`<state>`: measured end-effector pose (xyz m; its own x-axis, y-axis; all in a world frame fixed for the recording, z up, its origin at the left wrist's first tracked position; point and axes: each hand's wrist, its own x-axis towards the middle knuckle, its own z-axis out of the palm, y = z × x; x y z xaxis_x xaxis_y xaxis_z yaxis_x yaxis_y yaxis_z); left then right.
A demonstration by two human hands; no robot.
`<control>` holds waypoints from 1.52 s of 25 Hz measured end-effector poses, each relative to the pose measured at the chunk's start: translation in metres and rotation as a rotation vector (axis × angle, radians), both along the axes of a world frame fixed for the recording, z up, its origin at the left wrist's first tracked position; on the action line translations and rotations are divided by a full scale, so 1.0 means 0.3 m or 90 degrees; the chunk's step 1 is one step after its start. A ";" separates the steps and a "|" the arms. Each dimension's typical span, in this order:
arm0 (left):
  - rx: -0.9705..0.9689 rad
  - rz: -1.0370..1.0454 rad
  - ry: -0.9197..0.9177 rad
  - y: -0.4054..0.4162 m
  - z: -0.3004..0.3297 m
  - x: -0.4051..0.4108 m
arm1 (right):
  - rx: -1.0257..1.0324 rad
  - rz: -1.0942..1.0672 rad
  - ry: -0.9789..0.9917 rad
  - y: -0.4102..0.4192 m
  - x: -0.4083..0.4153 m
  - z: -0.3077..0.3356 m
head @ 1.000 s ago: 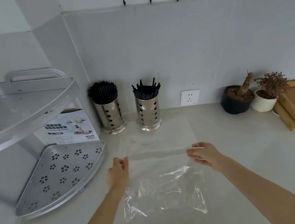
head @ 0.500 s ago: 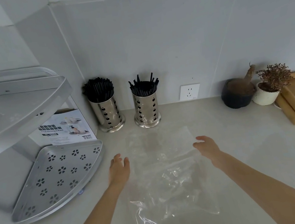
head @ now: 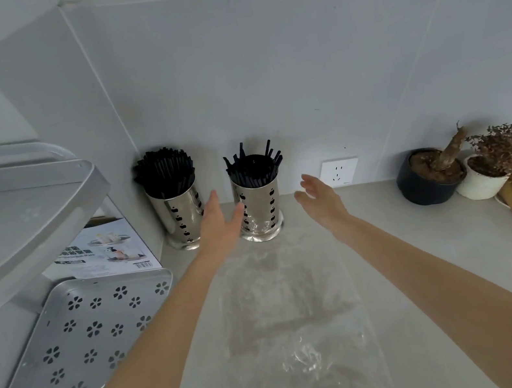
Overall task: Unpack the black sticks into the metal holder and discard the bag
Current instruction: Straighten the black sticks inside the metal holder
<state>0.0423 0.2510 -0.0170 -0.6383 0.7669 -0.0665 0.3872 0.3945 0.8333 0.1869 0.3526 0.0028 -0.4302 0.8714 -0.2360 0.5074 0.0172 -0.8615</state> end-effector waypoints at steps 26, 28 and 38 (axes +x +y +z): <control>0.091 -0.074 -0.070 0.311 0.098 -0.195 | 0.058 0.087 0.091 0.224 -0.270 0.046; 0.128 -0.082 -0.024 0.304 0.112 -0.204 | 0.105 0.094 0.096 0.218 -0.277 0.060; 0.175 -0.078 0.041 0.255 0.108 -0.165 | 0.193 0.171 0.048 0.203 -0.251 0.050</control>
